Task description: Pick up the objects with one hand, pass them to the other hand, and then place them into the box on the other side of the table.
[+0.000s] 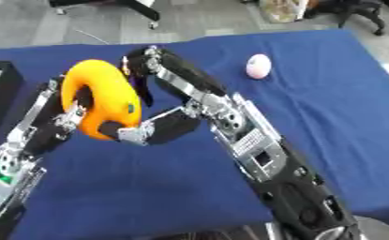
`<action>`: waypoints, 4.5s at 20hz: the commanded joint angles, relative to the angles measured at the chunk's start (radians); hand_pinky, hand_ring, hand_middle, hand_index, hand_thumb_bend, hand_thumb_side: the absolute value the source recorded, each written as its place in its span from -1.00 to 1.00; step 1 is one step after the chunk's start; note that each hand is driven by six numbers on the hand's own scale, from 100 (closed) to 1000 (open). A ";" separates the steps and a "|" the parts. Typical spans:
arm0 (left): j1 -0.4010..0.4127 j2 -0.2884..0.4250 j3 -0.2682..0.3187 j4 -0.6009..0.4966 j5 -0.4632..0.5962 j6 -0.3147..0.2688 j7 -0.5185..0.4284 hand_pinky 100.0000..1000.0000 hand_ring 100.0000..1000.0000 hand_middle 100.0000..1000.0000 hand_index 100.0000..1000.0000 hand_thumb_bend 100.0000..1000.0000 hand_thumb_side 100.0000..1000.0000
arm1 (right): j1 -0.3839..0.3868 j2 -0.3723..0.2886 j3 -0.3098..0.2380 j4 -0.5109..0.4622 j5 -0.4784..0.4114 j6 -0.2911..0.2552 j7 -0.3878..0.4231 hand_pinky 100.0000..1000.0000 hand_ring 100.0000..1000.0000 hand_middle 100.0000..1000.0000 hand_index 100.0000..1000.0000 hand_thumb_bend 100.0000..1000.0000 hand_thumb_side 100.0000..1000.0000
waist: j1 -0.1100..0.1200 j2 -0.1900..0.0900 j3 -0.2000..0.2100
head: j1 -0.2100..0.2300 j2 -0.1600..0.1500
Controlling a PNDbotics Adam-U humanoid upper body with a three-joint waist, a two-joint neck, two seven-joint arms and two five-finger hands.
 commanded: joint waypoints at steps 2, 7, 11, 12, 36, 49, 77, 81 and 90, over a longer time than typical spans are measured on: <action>-0.004 0.014 0.035 -0.014 0.010 0.000 0.025 -0.12 0.23 -0.33 -0.42 -1.00 -0.12 | -0.011 -0.022 -0.044 -0.043 0.037 0.002 -0.049 -0.07 -0.52 -0.07 0.41 -0.22 -0.32 | 0.002 -0.015 -0.001 | 0.015 -0.003; 0.008 0.032 0.079 -0.020 0.004 -0.004 0.065 -0.12 0.22 -0.33 -0.42 -1.00 -0.16 | -0.006 -0.037 -0.096 -0.063 0.106 0.005 -0.131 -0.02 -0.44 0.02 0.47 -0.20 -0.24 | 0.003 -0.019 -0.002 | 0.042 -0.003; 0.014 0.064 0.127 -0.025 -0.009 -0.006 0.103 -0.13 0.20 -0.33 -0.42 -1.00 -0.24 | 0.002 -0.048 -0.131 -0.069 0.158 0.008 -0.192 0.05 -0.35 0.18 0.55 -0.18 -0.22 | 0.006 -0.021 -0.002 | 0.077 -0.003; 0.015 0.075 0.140 -0.026 -0.016 -0.006 0.114 -0.13 0.20 -0.33 -0.42 -1.00 -0.26 | 0.005 -0.051 -0.139 -0.068 0.169 0.009 -0.202 0.06 -0.34 0.20 0.56 -0.18 -0.22 | 0.007 -0.022 -0.001 | 0.088 -0.003; -0.138 0.454 0.323 0.353 -0.566 0.233 0.328 -0.14 -0.15 -0.46 -0.39 -0.18 -1.00 | 0.076 -0.073 -0.170 -0.023 0.196 0.015 -0.241 0.03 -0.39 0.13 0.57 -0.19 -0.25 | 0.031 -0.047 -0.005 | 0.249 -0.032; -0.196 0.558 0.290 0.731 -0.799 0.370 0.256 -0.03 -0.36 -0.54 -0.28 0.20 -1.00 | 0.082 -0.068 -0.163 -0.019 0.182 0.009 -0.228 0.02 -0.41 0.12 0.56 -0.20 -0.24 | 0.035 -0.051 -0.028 | 0.239 -0.041; -0.151 0.346 0.359 0.515 -0.939 0.067 0.310 0.51 0.27 0.35 0.60 -1.00 0.12 | 0.063 -0.086 -0.192 0.088 0.101 0.048 -0.259 -0.02 -0.43 0.12 0.55 -0.21 -0.30 | 0.021 -0.049 -0.017 | 0.162 -0.019; -0.103 0.258 0.299 0.414 -0.877 0.005 0.372 0.49 0.22 0.31 0.57 -1.00 0.35 | 0.024 -0.116 -0.208 0.174 0.097 0.077 -0.267 -0.02 -0.44 0.16 0.55 -0.20 -0.32 | 0.015 -0.044 -0.014 | 0.083 -0.004; 0.043 0.038 0.150 0.193 -0.741 -0.131 0.385 0.49 0.18 0.28 0.56 -1.00 0.50 | -0.097 -0.172 -0.274 0.394 0.095 0.196 -0.258 -0.04 -0.50 0.17 0.55 -0.17 -0.40 | 0.008 -0.032 0.004 | -0.120 -0.003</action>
